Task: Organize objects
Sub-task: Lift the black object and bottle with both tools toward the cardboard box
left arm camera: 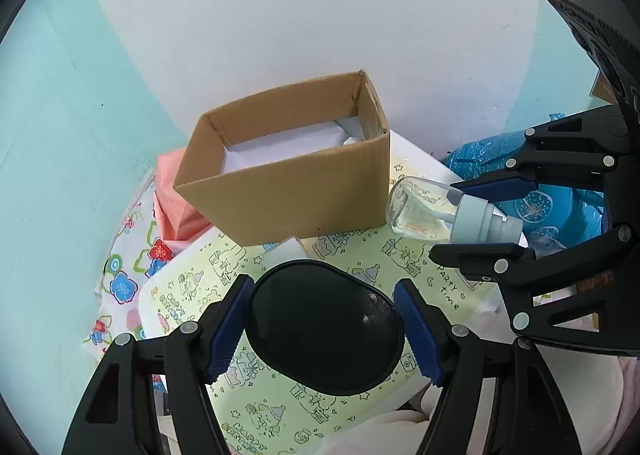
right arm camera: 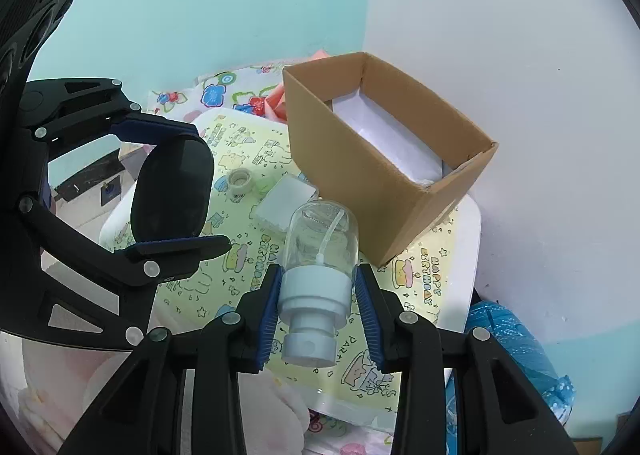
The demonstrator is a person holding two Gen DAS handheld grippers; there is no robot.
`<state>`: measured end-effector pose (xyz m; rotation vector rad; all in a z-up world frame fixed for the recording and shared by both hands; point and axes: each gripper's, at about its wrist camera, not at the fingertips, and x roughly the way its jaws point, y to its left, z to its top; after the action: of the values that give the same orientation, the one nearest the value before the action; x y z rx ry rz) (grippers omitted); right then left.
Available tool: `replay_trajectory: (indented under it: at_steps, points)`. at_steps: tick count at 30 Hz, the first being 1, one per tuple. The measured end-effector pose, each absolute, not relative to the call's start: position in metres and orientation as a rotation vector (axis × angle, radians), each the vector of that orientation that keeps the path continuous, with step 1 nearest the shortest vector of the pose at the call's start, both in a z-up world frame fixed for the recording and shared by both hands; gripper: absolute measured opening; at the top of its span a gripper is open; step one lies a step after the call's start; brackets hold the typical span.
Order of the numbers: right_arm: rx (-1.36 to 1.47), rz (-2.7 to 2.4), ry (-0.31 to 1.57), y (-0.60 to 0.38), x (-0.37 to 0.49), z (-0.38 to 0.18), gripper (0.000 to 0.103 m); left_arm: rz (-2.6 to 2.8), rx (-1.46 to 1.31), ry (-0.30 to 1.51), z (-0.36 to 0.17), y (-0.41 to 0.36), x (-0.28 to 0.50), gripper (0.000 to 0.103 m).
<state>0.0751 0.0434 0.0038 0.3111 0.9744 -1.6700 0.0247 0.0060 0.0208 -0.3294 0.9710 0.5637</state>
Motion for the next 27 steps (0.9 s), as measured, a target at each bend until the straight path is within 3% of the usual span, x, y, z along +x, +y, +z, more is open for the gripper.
replay_trajectory:
  at_steps: [27]
  points:
    - [0.266, -1.693, 0.948, 0.034, 0.065, 0.044, 0.040, 0.540, -0.306, 0.963, 0.036, 0.033, 0.046, 0.073]
